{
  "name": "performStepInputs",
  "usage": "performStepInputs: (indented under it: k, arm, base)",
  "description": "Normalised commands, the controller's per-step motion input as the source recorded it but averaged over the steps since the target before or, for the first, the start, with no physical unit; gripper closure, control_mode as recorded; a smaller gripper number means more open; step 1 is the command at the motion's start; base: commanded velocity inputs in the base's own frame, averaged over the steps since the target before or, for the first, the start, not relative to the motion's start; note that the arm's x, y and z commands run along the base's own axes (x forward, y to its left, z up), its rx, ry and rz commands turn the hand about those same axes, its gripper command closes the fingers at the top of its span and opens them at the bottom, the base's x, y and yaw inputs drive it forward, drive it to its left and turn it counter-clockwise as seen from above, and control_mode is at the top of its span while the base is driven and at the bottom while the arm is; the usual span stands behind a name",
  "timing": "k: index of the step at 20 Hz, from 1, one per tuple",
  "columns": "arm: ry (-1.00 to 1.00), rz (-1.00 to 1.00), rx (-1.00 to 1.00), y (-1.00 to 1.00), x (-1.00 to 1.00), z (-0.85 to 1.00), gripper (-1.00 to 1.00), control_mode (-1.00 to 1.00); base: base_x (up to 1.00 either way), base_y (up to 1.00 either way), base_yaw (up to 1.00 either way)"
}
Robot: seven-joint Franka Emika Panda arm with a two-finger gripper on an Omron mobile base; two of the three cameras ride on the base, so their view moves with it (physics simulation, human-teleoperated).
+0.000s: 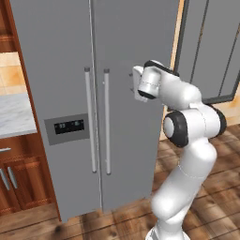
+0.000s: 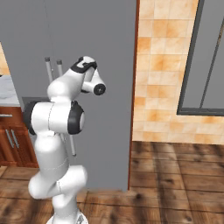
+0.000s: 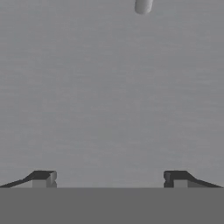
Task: Place the tupperware on the second highest shelf of the fridge. Make space for the tupperware among the existing items by rearranging them on the shelves if needed. Close the fridge door when finished.
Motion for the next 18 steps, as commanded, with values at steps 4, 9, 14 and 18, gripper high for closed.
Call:
performStepInputs:
  k: [4,9,14,18]
  arm:
    - [0.06,-0.13,0.00,0.00,0.99,0.00,-1.00,-1.00]
    - [0.18,-0.02,0.00,0.00,1.00,0.00,-1.00,-1.00]
    - [0.18,0.00,0.00,0.02,0.90,-0.24,-1.00,-1.00]
    - [-0.01,-0.01,0.00,0.05,0.20,-0.15,-1.00,-1.00]
  base:
    - [0.00,0.00,0.00]
    - [0.00,0.00,0.00]
    - [0.00,0.00,0.00]
    - [0.00,0.00,0.00]
